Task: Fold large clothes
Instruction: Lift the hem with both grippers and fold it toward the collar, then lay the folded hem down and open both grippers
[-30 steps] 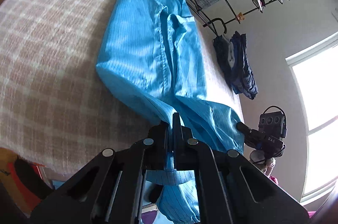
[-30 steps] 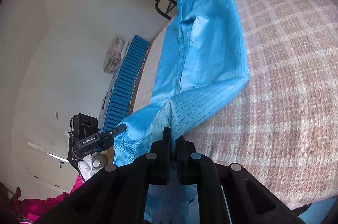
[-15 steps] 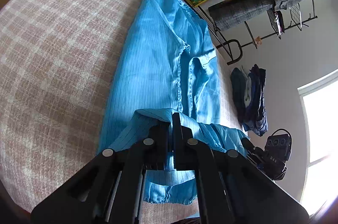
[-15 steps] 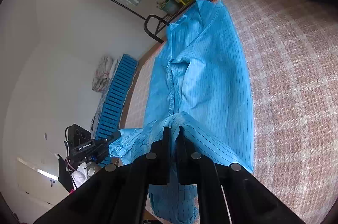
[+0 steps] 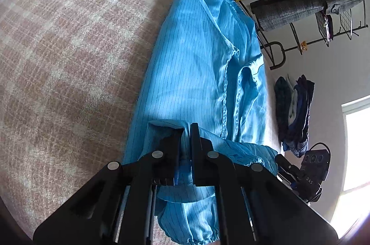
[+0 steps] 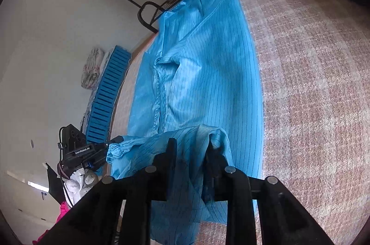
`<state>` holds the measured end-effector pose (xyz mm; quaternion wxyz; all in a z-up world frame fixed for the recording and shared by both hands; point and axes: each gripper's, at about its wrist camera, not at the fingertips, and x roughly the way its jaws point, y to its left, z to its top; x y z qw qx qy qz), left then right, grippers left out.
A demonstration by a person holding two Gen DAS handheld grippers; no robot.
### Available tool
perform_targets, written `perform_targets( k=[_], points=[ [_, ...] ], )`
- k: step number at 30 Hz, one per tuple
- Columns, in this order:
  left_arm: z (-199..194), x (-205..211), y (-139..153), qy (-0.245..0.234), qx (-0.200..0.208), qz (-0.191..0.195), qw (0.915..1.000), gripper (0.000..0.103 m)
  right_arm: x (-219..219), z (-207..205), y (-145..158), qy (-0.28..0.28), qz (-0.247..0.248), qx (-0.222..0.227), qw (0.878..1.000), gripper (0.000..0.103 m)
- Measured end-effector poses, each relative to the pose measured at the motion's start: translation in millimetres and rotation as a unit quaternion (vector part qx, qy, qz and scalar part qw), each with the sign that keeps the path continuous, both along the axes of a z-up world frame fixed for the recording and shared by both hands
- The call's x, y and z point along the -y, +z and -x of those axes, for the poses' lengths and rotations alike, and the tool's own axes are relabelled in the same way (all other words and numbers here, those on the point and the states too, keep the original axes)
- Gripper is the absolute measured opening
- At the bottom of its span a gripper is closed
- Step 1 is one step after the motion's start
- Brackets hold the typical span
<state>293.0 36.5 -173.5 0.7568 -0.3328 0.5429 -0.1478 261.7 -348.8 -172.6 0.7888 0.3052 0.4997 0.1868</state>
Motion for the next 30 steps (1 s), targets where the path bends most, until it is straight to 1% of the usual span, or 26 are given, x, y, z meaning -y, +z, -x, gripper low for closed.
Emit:
perform_targets(
  k=[1,2,3,4,5,7,10,11,12,13,15,18,21,23,26,28,30],
  points=[
    [2,-2,4,-0.002,0.006,0.001,1.0,0.022,2,3,5,0.005,-0.001,0.008,1.0,0.036],
    [4,-3,9,-0.005,0.013,0.001,0.9999,0.036,5,8,10,0.006,-0.003,0.015,1.0,0.041],
    [7,-5,14,-0.004,0.022,0.002,0.9998,0.042,9,13,14,0.005,-0.006,0.02,1.0,0.049],
    [10,-9,20,-0.002,0.031,0.003,0.9995,0.045,15,18,18,0.003,-0.011,0.025,1.0,0.053],
    [13,-12,26,-0.003,0.039,0.003,0.9992,0.045,20,24,22,0.001,-0.015,0.032,0.999,0.058],
    [22,-18,37,-0.01,0.055,-0.006,0.9984,0.045,32,35,27,-0.005,-0.006,0.041,0.999,0.057],
    [42,-27,41,-0.023,0.06,-0.038,0.9972,0.045,42,50,24,0.008,0.007,0.034,0.999,0.047],
    [50,-30,37,-0.027,0.055,-0.04,0.9973,0.045,43,55,21,0.017,0.01,0.032,0.999,0.04],
    [58,-32,32,-0.029,0.047,-0.04,0.9976,0.045,43,60,18,0.026,0.012,0.029,0.999,0.036],
    [65,-33,26,-0.031,0.039,-0.038,0.998,0.045,41,65,14,0.036,0.012,0.025,0.999,0.035],
    [79,-35,15,-0.037,0.023,-0.042,0.9982,0.045,32,73,7,0.061,0.021,0.02,0.998,0.032],
    [93,-33,6,-0.044,0.015,-0.053,0.9975,0.045,8,79,4,0.113,0.048,0.022,0.992,0.03],
    [92,-20,1,-0.064,0.011,-0.057,0.9963,0.045,-19,78,4,0.161,0.075,0.029,0.984,0.03],
    [88,-7,0,-0.086,0.012,-0.062,0.9943,0.045,-34,74,4,0.182,0.088,0.034,0.979,0.03],
    [78,7,-1,-0.095,0.01,-0.047,0.9943,0.045,-47,61,8,0.19,0.098,0.039,0.976,0.03],
    [68,12,4,-0.088,0.015,-0.024,0.9958,0.045,-50,49,15,0.188,0.095,0.05,0.976,0.03],
    [54,13,12,-0.069,0.022,0.002,0.9974,0.045,-48,35,24,0.167,0.087,0.069,0.98,0.03]
  ],
)
